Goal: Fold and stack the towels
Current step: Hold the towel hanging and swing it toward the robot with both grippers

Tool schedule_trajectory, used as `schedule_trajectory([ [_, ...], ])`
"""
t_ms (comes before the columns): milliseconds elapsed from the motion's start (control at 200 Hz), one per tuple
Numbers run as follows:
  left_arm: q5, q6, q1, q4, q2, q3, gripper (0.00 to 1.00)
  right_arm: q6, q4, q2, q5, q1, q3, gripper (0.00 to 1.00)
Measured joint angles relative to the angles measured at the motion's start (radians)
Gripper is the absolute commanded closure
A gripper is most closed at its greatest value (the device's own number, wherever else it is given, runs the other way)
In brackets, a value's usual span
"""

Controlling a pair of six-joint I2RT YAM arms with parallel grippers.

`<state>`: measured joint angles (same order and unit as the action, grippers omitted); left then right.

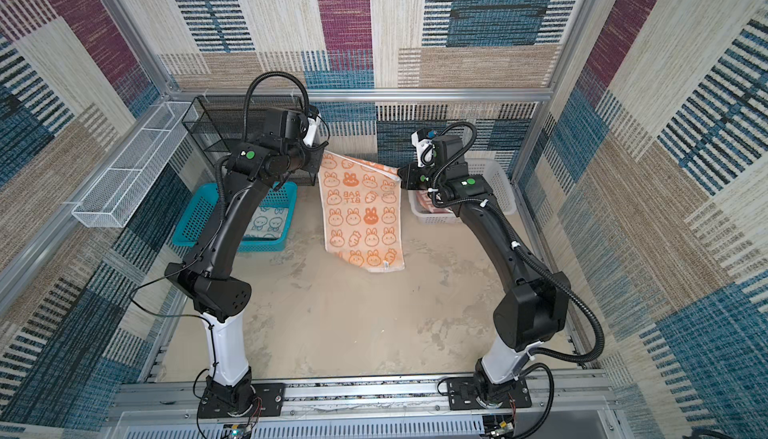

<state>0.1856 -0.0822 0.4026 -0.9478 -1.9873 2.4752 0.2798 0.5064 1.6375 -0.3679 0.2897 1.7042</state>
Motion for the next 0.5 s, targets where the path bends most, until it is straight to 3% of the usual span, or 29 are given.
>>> schedule_trajectory([
  [245, -0.083, 0.019, 0.034, 0.015, 0.273, -0.164, 1.0, -0.019, -0.009, -0.243, -0.034, 0.018, -0.031, 1.0],
  [501, 0.052, -0.01, 0.285, 0.034, 0.513, -0.323, 1.0, -0.01, 0.044, -0.486, -0.046, 0.035, -0.134, 1.0],
])
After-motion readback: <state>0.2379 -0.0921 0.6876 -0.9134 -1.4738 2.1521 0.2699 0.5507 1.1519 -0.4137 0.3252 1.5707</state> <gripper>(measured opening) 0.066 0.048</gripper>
